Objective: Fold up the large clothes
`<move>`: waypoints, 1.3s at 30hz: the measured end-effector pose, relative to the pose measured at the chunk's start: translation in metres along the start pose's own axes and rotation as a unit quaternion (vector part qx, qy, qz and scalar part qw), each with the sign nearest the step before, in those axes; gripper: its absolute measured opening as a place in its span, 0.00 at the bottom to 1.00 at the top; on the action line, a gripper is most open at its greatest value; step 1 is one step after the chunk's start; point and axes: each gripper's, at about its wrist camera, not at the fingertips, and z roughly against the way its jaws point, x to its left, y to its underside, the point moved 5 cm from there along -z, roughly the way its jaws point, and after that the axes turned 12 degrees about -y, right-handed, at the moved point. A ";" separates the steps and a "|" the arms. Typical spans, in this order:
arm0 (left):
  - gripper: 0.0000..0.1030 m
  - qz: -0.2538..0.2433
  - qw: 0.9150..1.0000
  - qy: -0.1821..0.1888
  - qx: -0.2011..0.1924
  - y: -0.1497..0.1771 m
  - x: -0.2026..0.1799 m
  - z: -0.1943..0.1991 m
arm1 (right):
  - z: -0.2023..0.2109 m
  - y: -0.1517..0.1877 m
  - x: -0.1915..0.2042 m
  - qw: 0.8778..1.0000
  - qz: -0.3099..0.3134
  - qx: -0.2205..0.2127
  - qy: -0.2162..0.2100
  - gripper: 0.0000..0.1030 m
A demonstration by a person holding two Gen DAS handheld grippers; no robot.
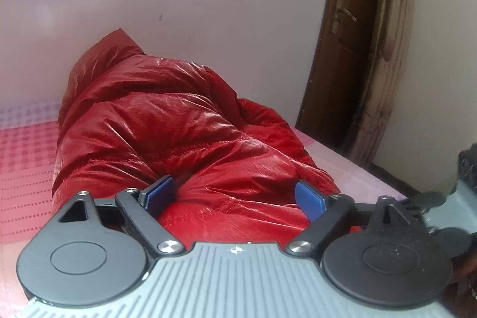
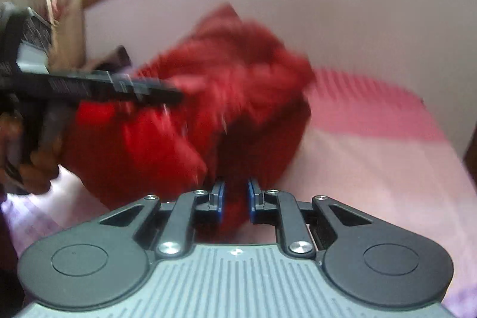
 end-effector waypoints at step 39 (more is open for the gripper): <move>1.00 0.047 0.995 -0.084 0.030 0.011 0.052 -0.009 | -0.042 -0.011 0.002 0.995 -0.001 -0.074 0.060 0.15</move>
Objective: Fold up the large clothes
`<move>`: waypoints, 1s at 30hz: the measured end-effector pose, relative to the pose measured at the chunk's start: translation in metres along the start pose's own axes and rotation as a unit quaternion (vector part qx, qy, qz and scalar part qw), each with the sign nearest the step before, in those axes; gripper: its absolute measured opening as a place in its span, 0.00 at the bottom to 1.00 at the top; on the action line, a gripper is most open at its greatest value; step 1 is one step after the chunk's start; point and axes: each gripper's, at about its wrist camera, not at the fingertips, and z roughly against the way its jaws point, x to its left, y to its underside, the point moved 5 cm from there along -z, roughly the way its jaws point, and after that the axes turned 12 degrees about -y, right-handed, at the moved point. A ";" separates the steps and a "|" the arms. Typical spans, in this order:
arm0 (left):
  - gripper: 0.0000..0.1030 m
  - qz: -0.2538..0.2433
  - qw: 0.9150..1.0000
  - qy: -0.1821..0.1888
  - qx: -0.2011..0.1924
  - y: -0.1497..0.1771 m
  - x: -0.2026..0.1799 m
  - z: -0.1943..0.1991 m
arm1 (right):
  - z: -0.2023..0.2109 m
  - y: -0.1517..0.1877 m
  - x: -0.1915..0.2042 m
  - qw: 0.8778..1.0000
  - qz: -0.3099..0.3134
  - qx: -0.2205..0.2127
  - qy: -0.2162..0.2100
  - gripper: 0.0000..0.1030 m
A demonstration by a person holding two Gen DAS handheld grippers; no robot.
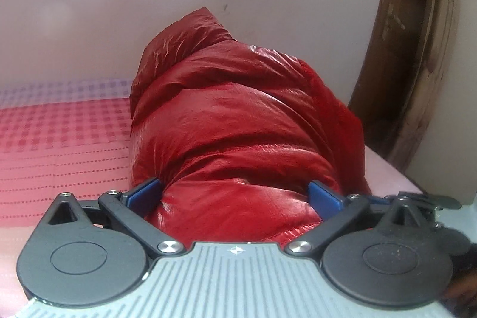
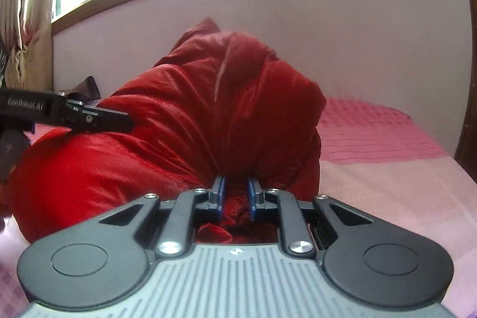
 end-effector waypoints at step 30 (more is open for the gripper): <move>1.00 -0.030 0.999 -0.027 0.020 -0.008 -0.021 -0.013 | -0.006 0.021 -0.065 0.942 -0.278 0.042 -0.183 0.99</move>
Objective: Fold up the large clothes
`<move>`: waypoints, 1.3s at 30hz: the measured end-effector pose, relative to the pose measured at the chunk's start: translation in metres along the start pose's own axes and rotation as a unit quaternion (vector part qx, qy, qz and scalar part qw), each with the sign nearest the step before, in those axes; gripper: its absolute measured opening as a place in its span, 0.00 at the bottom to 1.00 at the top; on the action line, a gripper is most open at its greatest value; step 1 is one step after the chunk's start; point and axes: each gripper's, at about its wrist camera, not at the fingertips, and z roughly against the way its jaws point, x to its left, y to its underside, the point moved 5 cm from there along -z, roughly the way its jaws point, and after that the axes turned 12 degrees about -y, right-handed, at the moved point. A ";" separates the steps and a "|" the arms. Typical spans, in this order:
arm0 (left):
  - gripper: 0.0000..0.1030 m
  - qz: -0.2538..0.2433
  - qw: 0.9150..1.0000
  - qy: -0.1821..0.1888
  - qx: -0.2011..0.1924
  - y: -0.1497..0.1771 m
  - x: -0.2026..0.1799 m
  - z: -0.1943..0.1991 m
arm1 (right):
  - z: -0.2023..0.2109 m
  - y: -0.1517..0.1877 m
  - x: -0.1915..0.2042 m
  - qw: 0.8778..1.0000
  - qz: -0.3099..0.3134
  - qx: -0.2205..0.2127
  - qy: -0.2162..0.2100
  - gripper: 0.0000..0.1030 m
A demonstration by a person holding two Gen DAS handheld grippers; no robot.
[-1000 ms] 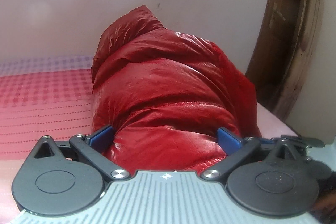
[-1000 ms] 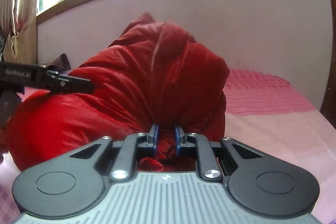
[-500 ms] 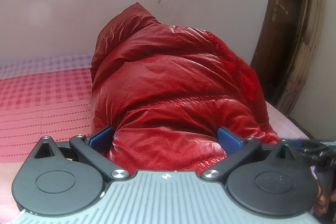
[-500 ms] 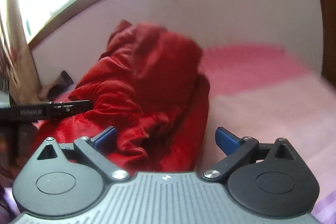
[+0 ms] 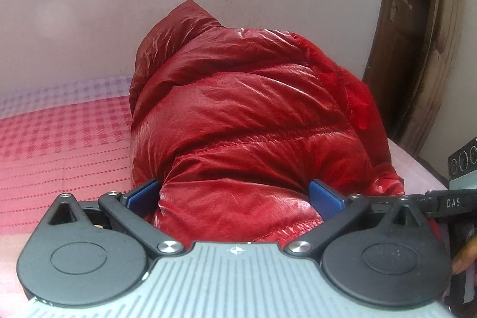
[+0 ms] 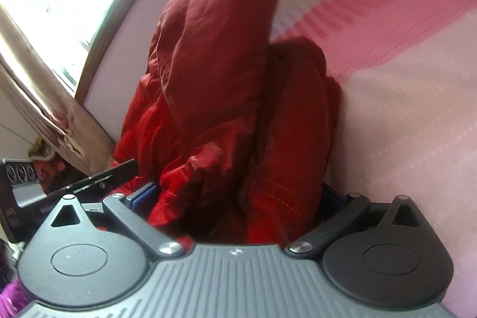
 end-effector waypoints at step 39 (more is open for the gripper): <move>1.00 -0.033 0.999 -0.034 0.018 -0.004 -0.002 0.003 | -0.013 0.001 0.017 0.997 0.059 -0.007 0.046 0.93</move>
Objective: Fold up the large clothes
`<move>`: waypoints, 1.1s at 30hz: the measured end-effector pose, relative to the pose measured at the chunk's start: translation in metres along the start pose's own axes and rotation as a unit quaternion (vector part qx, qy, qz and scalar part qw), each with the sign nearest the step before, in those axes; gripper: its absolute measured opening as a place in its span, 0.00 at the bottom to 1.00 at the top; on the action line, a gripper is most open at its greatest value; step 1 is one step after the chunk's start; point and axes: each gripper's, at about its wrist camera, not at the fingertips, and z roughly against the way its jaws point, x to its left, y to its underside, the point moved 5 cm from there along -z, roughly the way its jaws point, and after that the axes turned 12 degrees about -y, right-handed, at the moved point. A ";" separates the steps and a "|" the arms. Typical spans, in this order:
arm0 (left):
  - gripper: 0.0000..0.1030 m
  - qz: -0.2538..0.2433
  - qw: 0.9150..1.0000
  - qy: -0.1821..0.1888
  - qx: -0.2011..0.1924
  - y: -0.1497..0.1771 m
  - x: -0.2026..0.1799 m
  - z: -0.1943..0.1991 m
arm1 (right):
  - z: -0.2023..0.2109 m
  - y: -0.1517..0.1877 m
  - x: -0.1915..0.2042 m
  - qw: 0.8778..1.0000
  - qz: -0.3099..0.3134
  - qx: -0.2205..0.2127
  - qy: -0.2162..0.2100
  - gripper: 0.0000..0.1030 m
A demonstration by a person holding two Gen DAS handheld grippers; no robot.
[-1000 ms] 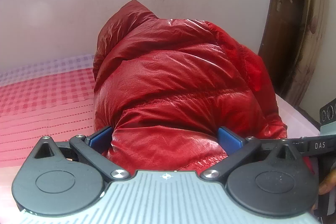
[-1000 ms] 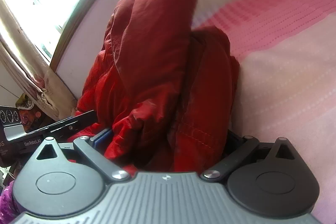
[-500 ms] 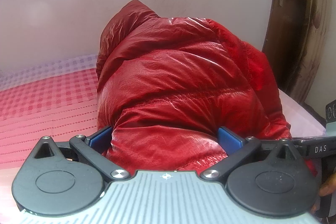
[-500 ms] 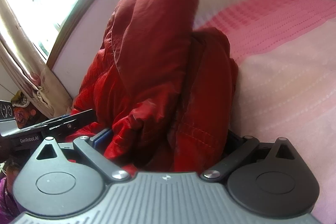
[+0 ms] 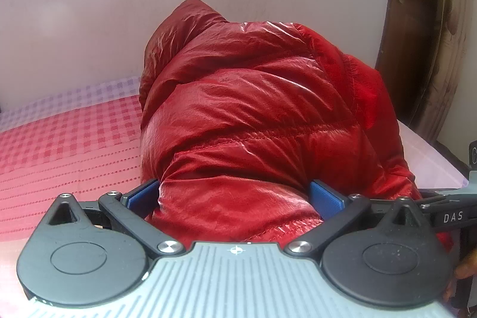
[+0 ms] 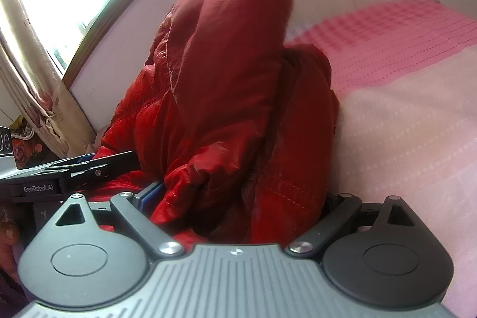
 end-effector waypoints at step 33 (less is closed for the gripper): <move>1.00 0.172 0.945 0.243 0.137 0.022 0.077 -0.031 | 0.000 0.001 -0.005 1.000 -0.014 -0.005 -0.010 0.93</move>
